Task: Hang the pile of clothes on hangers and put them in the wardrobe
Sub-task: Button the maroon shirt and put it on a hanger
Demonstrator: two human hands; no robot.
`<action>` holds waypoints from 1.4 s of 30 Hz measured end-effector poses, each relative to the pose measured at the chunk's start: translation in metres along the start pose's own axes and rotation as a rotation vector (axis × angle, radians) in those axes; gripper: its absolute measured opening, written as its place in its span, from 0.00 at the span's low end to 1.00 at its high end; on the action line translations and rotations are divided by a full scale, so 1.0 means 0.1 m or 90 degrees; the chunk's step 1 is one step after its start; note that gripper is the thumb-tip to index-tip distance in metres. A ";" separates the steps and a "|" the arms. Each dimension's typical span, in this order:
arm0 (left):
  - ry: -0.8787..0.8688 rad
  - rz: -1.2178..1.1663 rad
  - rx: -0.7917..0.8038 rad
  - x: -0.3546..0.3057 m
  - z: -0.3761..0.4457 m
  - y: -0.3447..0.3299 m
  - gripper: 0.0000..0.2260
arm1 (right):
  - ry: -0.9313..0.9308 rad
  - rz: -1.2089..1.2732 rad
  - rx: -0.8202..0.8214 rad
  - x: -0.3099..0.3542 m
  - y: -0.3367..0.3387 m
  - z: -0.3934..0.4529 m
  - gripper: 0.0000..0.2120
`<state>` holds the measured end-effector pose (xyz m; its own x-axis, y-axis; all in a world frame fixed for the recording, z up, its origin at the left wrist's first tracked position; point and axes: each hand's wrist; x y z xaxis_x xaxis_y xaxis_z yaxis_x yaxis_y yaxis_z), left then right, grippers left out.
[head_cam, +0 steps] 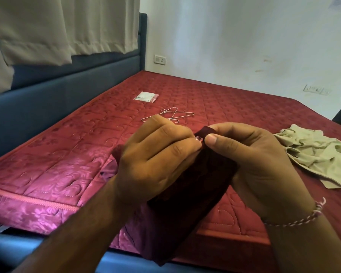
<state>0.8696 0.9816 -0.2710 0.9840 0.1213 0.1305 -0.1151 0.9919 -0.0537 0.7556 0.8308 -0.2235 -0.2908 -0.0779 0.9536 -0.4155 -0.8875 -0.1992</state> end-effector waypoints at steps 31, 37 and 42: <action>0.360 -0.195 0.114 0.10 -0.25 -0.11 0.05 | 0.632 -0.407 0.012 -0.47 0.34 0.16 0.08; 0.327 -0.100 0.079 -0.01 -0.22 -0.11 0.08 | 0.733 -0.451 -0.049 -0.55 0.30 0.09 0.08; 0.252 -0.056 0.052 -0.12 -0.25 -0.14 0.10 | 0.727 -0.446 -0.103 -0.65 0.26 0.06 0.10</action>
<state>0.8630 0.9658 -0.2961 0.9650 0.0280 -0.2607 -0.0231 0.9995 0.0219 0.7686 0.8106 -0.2891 -0.4933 0.8549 0.1610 -0.8440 -0.5151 0.1495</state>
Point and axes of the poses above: each hand's wrist, its own z-axis towards the middle knuckle, its own y-axis out of the back of the hand, x = y × z, and after that the axes turned 13 degrees about -x, right-handed
